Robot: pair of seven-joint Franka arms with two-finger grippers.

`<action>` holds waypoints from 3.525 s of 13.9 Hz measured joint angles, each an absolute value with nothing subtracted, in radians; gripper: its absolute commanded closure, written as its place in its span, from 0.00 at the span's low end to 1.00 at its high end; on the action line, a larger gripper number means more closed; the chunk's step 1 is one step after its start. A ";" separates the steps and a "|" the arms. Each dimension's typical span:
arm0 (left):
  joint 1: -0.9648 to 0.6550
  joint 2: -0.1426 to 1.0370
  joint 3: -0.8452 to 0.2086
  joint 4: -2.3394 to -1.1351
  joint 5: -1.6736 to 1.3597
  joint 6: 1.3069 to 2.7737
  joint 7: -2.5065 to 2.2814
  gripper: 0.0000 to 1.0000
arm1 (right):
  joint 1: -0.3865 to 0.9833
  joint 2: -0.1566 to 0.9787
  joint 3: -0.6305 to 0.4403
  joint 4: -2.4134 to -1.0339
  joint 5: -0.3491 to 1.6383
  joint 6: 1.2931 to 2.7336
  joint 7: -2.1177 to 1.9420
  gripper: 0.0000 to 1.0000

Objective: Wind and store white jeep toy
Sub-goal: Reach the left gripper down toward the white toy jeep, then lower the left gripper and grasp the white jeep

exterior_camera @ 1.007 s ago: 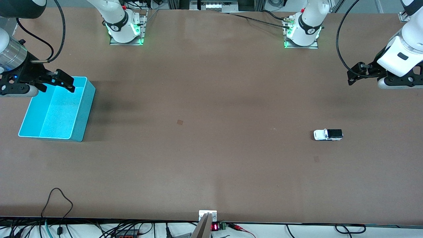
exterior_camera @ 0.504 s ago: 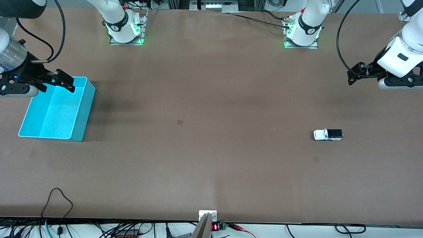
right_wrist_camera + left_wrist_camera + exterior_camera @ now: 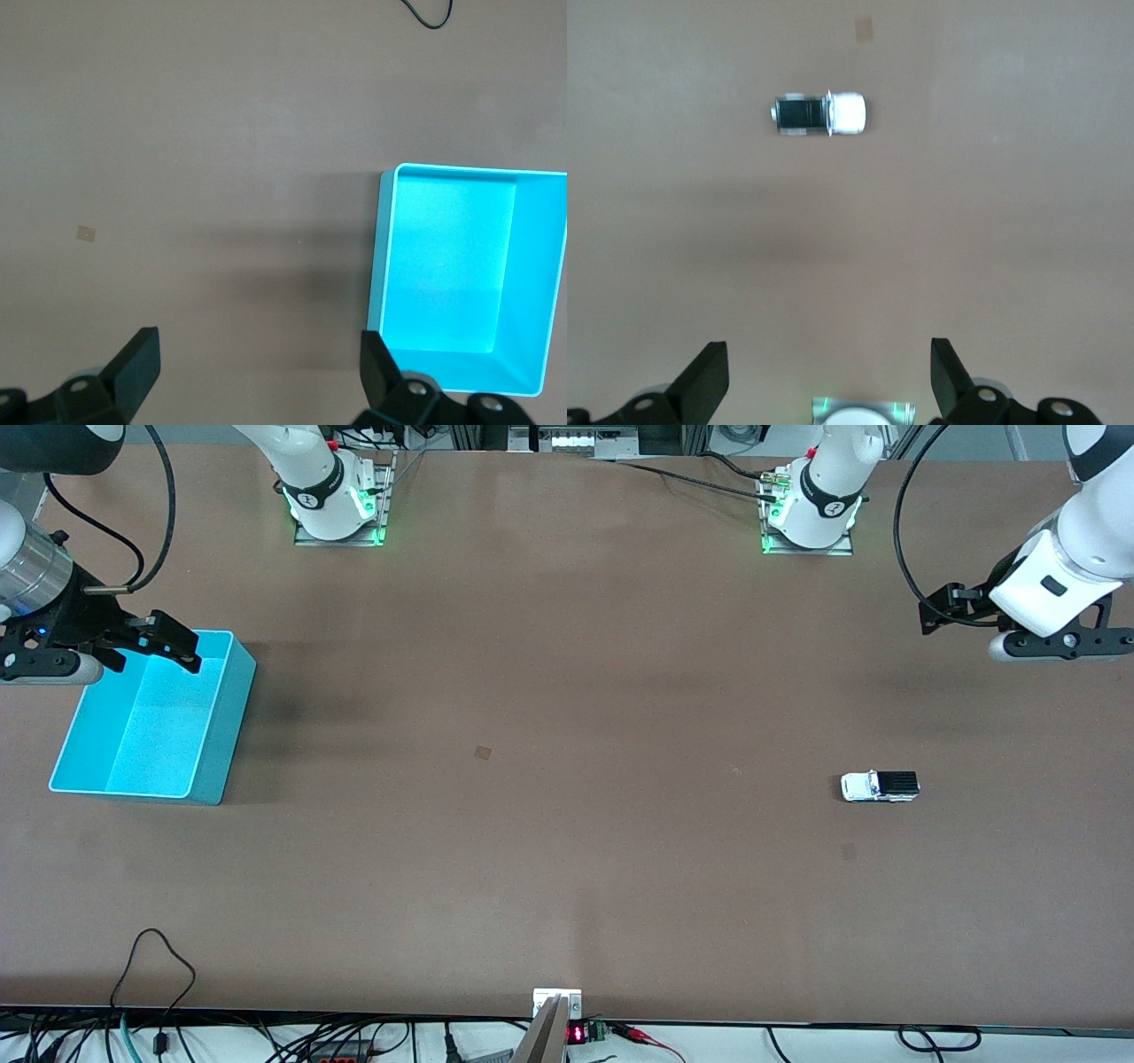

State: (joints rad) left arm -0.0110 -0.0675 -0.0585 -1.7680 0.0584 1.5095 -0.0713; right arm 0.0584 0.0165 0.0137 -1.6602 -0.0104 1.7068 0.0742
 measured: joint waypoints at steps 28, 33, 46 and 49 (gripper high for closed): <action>0.150 0.460 -0.049 -1.962 0.143 2.402 1.462 0.00 | 0.060 0.017 0.014 -1.662 -0.010 1.707 0.074 0.00; 0.162 0.512 -0.054 -1.975 0.143 2.492 1.471 0.13 | 0.061 0.017 0.014 -1.662 -0.010 1.707 0.074 0.00; 0.164 0.520 -0.077 -1.991 0.143 2.510 1.507 0.78 | 0.061 0.017 0.014 -1.662 -0.010 1.707 0.075 0.00; 0.168 0.521 -0.077 -1.991 0.143 2.509 1.544 0.78 | 0.061 0.017 0.014 -1.662 -0.010 1.707 0.075 0.00</action>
